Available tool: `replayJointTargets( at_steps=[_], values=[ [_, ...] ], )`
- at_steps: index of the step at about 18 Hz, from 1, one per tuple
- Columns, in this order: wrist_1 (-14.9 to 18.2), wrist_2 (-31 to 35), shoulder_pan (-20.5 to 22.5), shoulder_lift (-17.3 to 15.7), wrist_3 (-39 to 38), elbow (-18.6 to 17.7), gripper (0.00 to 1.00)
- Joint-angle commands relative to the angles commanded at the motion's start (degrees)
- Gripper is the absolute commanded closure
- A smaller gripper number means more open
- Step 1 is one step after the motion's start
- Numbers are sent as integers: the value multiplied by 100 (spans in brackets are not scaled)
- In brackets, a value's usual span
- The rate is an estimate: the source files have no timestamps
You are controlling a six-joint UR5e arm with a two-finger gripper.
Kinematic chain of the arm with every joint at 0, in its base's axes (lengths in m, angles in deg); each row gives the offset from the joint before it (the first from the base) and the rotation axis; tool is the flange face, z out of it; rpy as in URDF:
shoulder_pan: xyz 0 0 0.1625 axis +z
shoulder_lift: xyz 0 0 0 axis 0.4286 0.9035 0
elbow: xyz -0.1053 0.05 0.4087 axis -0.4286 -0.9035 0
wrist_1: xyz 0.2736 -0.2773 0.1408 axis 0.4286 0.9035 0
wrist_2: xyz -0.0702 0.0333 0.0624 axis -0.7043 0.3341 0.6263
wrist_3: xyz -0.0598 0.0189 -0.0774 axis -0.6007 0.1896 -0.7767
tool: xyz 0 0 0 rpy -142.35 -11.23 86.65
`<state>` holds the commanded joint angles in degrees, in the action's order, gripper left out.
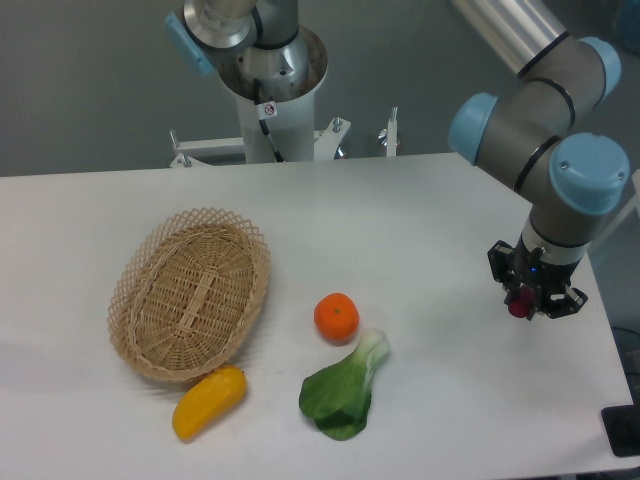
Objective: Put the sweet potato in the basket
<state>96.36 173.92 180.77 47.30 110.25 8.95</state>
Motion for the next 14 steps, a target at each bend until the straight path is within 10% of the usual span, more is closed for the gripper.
replayJointTargets(
  at_steps=[14],
  values=[
    [17, -158, -105, -44, -44, -61, 68]
  ],
)
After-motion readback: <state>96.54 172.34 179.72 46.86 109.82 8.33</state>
